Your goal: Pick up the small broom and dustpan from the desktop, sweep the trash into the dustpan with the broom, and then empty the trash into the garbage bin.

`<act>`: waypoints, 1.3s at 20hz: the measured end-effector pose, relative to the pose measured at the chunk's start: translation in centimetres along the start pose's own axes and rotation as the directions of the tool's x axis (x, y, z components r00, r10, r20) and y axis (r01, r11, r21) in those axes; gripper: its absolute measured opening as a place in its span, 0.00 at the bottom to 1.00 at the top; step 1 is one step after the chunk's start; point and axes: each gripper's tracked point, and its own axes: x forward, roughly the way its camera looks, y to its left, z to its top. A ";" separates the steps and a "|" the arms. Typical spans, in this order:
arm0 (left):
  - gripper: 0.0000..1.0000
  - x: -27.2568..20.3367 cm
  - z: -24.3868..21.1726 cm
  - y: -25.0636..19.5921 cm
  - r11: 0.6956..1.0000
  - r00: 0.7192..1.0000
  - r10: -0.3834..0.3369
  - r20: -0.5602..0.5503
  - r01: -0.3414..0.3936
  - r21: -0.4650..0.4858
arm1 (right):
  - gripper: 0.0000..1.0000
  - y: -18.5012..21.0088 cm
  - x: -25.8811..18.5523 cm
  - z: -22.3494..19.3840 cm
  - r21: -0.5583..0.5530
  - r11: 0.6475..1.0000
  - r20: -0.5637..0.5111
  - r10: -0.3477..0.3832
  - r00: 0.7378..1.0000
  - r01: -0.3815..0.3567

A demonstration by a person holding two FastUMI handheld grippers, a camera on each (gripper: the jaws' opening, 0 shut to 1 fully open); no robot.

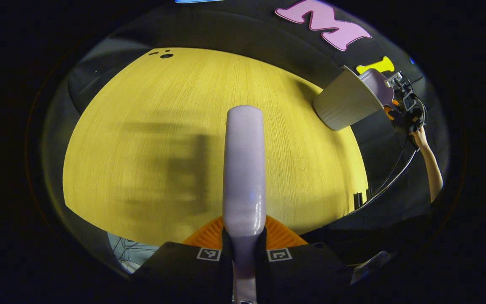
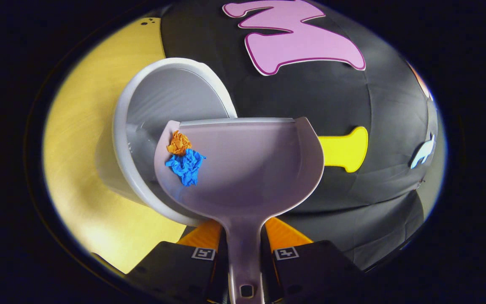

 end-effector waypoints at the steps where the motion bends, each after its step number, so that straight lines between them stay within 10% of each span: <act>1: 0.25 0.0 0.0 0.0 1.000 1.000 0.009 -0.003 -0.009 0.003 | 0.36 -0.1 0.0 0.2 -0.023 1.000 0.007 -0.013 1.000 0.013; 15: 0.25 -0.2 -0.3 -0.1 0.999 0.999 0.038 -0.010 -0.038 0.001 | 0.35 -0.3 0.5 1.8 -0.348 0.937 0.106 0.006 0.994 0.031; 22: 0.25 -0.6 -0.6 -0.3 0.998 0.998 0.055 0.006 -0.055 -0.024 | 0.36 -0.1 0.9 0.8 -0.106 0.989 0.010 0.106 0.994 -0.104; 26: 0.25 -1.3 -0.1 0.1 0.996 0.996 0.076 0.038 -0.074 -0.051 | 0.36 0.7 0.4 -0.2 0.187 0.958 -0.051 0.232 0.971 -0.219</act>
